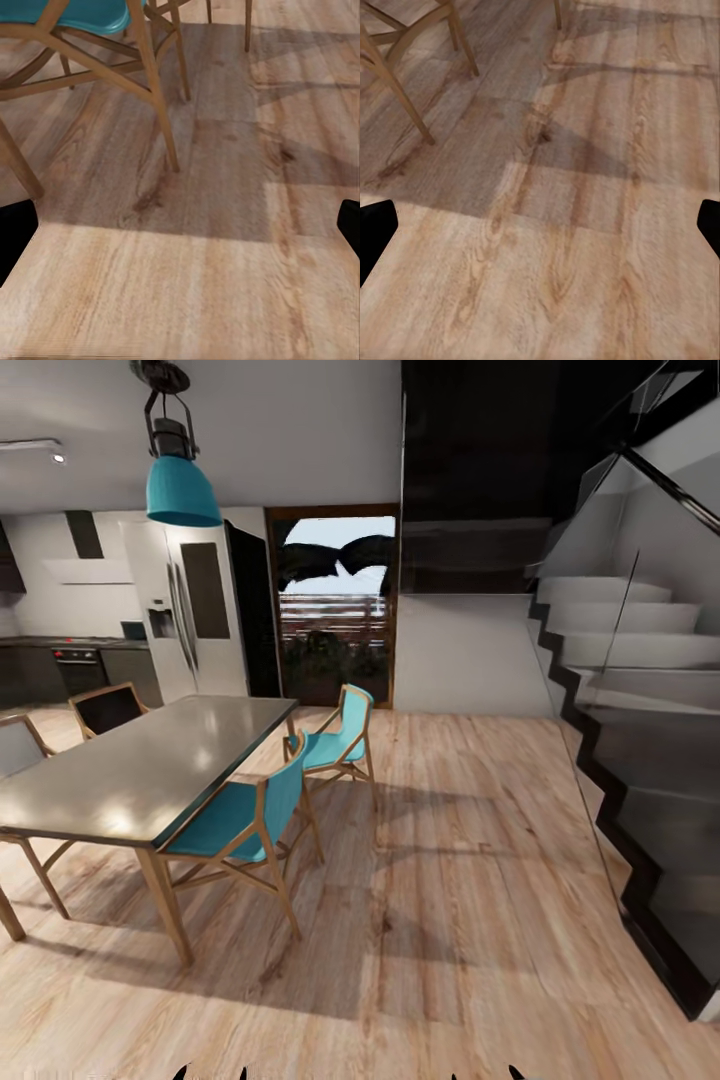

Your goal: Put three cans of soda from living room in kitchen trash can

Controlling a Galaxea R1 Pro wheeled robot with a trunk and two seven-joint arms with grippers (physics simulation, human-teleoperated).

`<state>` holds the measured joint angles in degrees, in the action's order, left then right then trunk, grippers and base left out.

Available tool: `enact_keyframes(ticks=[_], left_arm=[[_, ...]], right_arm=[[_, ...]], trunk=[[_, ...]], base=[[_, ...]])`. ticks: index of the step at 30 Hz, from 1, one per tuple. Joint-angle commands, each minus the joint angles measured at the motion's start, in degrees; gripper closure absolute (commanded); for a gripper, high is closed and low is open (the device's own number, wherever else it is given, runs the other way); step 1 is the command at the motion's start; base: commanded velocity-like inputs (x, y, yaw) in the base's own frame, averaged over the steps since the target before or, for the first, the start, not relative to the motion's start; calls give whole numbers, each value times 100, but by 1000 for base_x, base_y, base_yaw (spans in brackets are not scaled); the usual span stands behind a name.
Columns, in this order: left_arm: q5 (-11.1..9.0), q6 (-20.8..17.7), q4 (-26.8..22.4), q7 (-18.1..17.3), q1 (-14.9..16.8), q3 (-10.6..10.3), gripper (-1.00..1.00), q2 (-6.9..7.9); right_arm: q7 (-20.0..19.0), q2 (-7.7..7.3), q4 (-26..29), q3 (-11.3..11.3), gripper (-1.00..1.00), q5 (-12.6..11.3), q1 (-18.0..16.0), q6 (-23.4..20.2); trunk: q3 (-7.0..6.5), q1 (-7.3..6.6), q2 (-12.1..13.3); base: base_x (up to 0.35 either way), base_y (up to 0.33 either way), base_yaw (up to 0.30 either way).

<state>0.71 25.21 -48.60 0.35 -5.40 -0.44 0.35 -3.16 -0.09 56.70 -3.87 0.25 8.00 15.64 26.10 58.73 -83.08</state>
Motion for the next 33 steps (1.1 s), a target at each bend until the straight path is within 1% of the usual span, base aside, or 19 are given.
enact_keyframes(ticks=[1, 33], left_arm=[[0, 1, 0, 0, -1, 0, -100, 0], [0, 1, 0, 0, -3, 0, -100, 0]], right_arm=[[0, 0, 0, 0, -100, 1, 0, 0], [0, 0, -77, 0, -100, 3, 0, 0]], trunk=[[0, 0, 0], [0, 0, 0]], base=[[0, 0, 247], [0, 0, 246]])
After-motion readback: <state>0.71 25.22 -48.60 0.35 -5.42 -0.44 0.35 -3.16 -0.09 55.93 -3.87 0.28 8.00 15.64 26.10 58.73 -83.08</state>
